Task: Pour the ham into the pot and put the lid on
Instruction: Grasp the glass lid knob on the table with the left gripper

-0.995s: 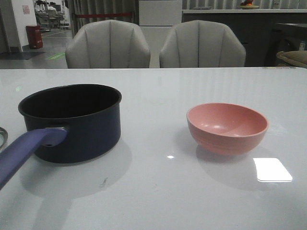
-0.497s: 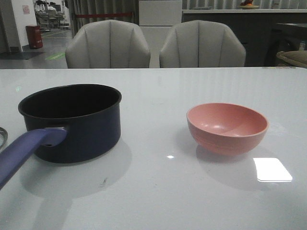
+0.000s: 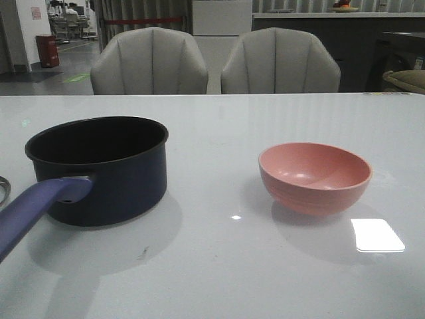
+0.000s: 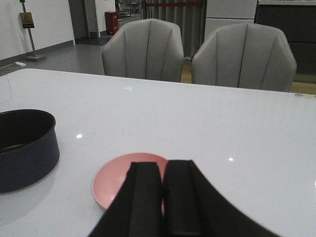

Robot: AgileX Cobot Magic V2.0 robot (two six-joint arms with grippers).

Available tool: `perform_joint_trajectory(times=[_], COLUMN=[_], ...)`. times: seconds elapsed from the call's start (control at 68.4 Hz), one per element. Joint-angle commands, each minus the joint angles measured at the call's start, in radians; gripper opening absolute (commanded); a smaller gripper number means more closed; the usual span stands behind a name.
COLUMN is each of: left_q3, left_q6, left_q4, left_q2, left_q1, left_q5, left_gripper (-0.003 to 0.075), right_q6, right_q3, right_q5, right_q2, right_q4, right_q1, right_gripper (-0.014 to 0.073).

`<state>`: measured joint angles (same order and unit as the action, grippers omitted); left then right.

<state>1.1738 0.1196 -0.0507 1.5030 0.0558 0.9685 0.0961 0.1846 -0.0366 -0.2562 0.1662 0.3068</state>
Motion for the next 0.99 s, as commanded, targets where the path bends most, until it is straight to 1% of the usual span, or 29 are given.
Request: perform_joint_trajectory(times=[0.0,0.38,0.483,0.775,0.98], left_q3=[0.078,0.132,0.139,0.139,0.139], left_q6=[-0.006,-0.010,-0.010,-0.025,-0.030], left_q4=[-0.017,0.009,0.051,0.051,0.051], left_q2=[0.036,0.208,0.231,0.293,0.324], left_q1=[0.017,0.017,0.017,0.021,0.023], left_q5=[0.017,0.031,0.031,0.013,-0.027], left_gripper=[0.0606,0.0606,0.0606,0.0606,0.0604], right_q6=[0.012,0.012,0.012,0.012,0.012], right_q3=[0.027,0.027,0.027,0.027,0.027], right_q5=[0.080,0.080,0.080,0.080,0.080], right_q2=[-0.006,-0.006,-0.006,-0.006,-0.006], right_q4=[0.002,0.002,0.002,0.002,0.002], right_q1=[0.000,0.000,0.000,0.000,0.000], right_gripper=[0.0166,0.0166,0.0166,0.0166,0.0166])
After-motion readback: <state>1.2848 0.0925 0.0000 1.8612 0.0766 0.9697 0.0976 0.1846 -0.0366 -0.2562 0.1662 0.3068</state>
